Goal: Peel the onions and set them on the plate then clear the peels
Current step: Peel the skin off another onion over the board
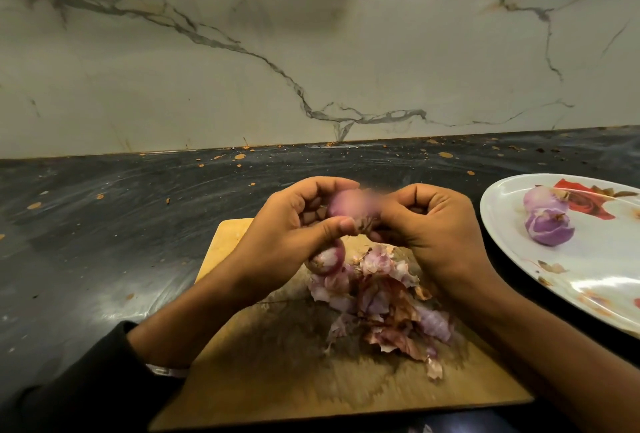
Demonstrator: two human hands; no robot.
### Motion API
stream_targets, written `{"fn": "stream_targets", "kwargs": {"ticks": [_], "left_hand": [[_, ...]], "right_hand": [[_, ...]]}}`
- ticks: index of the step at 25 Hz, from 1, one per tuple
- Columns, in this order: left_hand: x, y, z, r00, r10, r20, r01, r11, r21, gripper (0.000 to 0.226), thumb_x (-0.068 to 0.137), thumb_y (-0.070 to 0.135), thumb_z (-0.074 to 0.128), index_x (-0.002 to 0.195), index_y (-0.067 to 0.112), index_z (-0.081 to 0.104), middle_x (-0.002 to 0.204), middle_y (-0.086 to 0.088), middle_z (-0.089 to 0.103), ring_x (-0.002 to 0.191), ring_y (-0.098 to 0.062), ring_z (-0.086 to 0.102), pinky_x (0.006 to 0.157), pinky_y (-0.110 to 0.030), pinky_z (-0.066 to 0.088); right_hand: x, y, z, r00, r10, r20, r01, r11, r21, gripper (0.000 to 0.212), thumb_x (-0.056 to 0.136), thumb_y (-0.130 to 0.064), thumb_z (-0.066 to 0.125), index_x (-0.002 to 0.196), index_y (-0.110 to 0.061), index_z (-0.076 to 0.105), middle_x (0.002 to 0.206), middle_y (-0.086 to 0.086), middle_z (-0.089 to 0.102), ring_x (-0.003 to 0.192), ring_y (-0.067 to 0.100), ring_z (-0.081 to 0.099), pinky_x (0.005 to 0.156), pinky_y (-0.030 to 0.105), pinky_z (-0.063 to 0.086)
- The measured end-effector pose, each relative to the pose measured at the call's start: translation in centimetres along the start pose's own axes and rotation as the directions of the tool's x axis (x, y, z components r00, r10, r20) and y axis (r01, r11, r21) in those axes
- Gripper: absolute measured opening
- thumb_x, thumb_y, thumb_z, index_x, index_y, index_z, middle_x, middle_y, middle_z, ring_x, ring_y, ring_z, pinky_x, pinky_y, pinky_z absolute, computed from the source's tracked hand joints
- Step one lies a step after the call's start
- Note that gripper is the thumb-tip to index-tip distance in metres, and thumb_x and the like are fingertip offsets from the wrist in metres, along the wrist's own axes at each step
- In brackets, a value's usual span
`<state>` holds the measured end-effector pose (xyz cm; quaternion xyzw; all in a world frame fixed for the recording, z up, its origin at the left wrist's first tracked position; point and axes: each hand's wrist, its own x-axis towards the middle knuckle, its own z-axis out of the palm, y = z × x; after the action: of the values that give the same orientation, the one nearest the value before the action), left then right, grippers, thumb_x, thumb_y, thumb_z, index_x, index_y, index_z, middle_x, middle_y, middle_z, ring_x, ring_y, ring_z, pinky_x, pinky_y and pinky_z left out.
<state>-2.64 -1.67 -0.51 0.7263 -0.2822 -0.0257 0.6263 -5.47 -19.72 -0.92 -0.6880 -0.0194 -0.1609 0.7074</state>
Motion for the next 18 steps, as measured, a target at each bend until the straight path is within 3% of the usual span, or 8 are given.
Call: {"fn": "stream_targets", "kwargs": {"ticks": [5, 9, 13, 18], "left_hand": [[0.2, -0.1, -0.3, 0.998, -0.035, 0.055, 0.040, 0.995, -0.088, 0.044, 0.090, 0.014, 0.057, 0.133, 0.020, 0.055, 0.123, 0.000, 0.068, 0.113, -0.014, 0.066, 0.092, -0.025, 0.054], [0.1, -0.4, 0.0, 0.999, -0.047, 0.022, 0.049, 0.993, -0.109, 0.050, 0.081, 0.012, 0.066, 0.130, 0.018, 0.056, 0.120, -0.003, 0.069, 0.110, -0.016, 0.068, 0.088, -0.024, 0.055], [0.4, -0.7, -0.5, 0.997, -0.074, 0.025, 0.077, 0.988, -0.131, 0.046, 0.089, 0.001, 0.063, 0.131, 0.017, 0.057, 0.119, -0.003, 0.070, 0.111, -0.016, 0.068, 0.088, -0.023, 0.055], [0.6, -1.0, -0.9, 0.995, -0.095, 0.043, 0.101, 0.973, -0.205, 0.047, 0.088, 0.006, 0.061, 0.133, 0.015, 0.056, 0.122, -0.011, 0.068, 0.116, -0.025, 0.064, 0.099, -0.034, 0.053]], "right_hand": [[-0.1, -0.2, 0.0, 1.000, -0.009, 0.013, 0.009, 1.000, 0.018, 0.006, 0.088, -0.009, 0.070, 0.086, -0.003, 0.070, 0.074, 0.014, 0.075, 0.066, 0.023, 0.075, 0.059, 0.027, 0.061], [-0.2, 0.0, 0.3, 1.000, -0.006, 0.025, 0.006, 1.000, 0.016, 0.007, 0.091, -0.009, 0.068, 0.087, -0.005, 0.072, 0.075, 0.012, 0.075, 0.069, 0.022, 0.075, 0.062, 0.028, 0.061], [-0.1, 0.2, 0.3, 0.996, 0.073, 0.043, -0.077, 0.992, 0.103, 0.009, 0.095, -0.005, 0.062, 0.091, -0.001, 0.070, 0.078, 0.017, 0.076, 0.073, 0.025, 0.076, 0.063, 0.024, 0.061], [0.2, 0.1, 0.4, 0.984, 0.175, 0.032, -0.178, 0.968, 0.177, 0.008, 0.094, -0.004, 0.062, 0.092, 0.001, 0.069, 0.083, 0.020, 0.076, 0.074, 0.024, 0.076, 0.060, 0.021, 0.060]]}}
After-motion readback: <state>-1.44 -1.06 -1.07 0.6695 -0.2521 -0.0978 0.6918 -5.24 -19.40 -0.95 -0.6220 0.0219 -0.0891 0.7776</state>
